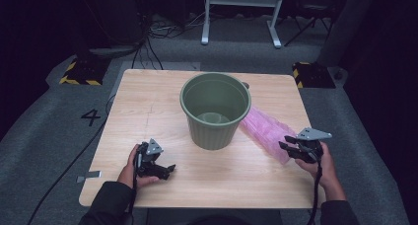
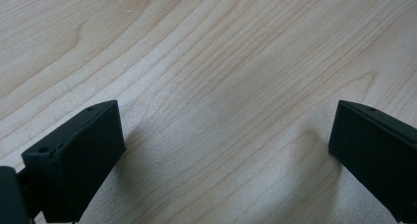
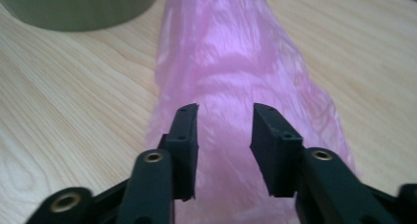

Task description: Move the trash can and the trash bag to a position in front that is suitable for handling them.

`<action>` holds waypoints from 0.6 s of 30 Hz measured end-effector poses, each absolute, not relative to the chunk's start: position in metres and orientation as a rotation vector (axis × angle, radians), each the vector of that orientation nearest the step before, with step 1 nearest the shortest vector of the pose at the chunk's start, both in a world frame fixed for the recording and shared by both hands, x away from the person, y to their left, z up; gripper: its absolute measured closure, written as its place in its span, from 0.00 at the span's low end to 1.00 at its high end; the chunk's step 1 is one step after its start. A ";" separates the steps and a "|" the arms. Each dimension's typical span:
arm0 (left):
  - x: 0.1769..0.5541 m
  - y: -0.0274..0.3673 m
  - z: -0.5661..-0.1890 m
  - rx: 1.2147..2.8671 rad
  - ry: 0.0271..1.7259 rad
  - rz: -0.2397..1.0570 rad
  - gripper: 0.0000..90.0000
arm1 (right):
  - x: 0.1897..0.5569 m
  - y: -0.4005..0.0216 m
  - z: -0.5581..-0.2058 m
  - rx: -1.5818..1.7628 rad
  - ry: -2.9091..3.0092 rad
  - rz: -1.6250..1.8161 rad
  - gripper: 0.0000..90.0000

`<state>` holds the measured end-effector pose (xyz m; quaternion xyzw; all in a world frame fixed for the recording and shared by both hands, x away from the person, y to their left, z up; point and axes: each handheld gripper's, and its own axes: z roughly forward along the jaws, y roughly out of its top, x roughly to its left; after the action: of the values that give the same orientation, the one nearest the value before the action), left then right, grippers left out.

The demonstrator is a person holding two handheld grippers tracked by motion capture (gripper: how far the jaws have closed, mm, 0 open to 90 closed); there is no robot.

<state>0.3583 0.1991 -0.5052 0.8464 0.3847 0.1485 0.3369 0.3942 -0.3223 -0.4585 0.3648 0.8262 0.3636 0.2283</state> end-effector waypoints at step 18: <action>0.358 0.199 -0.505 2.206 1.002 0.386 0.00 | 0.404 -0.337 -0.487 1.116 2.332 1.014 0.81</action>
<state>0.3583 0.1991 -0.5052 0.8465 0.3846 0.1482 0.3371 0.4037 -0.3369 -0.4872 0.3953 0.8259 0.3590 0.1811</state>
